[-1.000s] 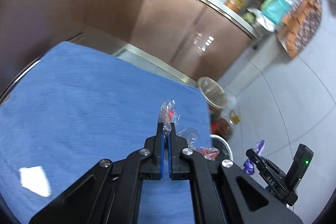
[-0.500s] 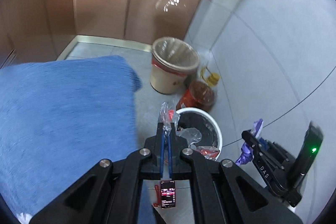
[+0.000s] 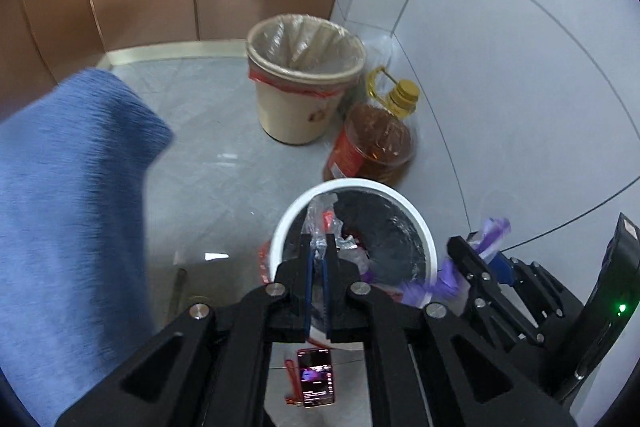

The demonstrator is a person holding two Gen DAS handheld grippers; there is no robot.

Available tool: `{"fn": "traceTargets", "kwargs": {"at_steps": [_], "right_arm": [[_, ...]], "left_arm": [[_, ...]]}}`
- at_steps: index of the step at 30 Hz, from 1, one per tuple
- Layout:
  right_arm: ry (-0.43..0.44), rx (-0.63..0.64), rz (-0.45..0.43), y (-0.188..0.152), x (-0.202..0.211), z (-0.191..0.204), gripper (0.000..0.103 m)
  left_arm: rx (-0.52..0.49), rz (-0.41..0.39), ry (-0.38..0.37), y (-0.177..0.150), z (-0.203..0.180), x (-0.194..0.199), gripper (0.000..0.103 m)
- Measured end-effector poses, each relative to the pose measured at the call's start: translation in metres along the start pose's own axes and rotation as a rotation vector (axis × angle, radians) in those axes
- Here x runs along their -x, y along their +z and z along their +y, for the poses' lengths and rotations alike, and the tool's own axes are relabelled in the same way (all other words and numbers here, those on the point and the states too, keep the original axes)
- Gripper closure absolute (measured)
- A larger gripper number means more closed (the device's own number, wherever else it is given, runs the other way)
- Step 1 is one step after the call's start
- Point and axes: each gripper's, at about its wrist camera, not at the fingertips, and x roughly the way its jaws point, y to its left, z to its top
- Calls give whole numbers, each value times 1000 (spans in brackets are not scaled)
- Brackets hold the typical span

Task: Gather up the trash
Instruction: 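Open both tools above the bin to drop the items, then lift away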

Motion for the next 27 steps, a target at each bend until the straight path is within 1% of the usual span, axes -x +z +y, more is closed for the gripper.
{"fn": "traceTargets", "kwargs": {"at_steps": [2, 4, 5, 7, 10, 11, 13, 15, 16, 22, 25, 27], "right_arm": [[-3, 0, 8, -1, -8, -2, 82], [0, -4, 18, -3, -14, -5, 75], [0, -4, 21, -4, -17, -5, 73], [5, -2, 24, -5, -19, -6, 67], [6, -4, 28, -8, -19, -6, 64], [7, -6, 28, -9, -20, -7, 62], [7, -9, 29, -11, -16, -6, 59], [5, -14, 26, -12, -11, -7, 59], [5, -18, 22, -12, -8, -7, 59], [0, -49, -2, -15, 14, -8, 58], [2, -47, -21, -16, 27, -2, 57], [10, -33, -42, -16, 41, 7, 55]], "left_arm": [[-5, 25, -28, -2, -4, -12, 97], [-8, 37, -47, -5, -5, -18, 97], [-11, 40, -53, -6, -7, -20, 97], [-17, 46, -62, -8, -10, -22, 97], [-24, 48, -64, -11, -14, -23, 95], [-27, 45, -64, -11, -15, -22, 92], [-26, 37, -64, -11, -16, -19, 81], [-20, 19, -67, -11, -17, -14, 62], [-18, 13, -67, -10, -17, -13, 60], [0, -13, -75, -13, -14, 6, 59], [13, -66, -59, -19, -11, 28, 59], [8, -128, -24, -25, -9, 48, 59]]}}
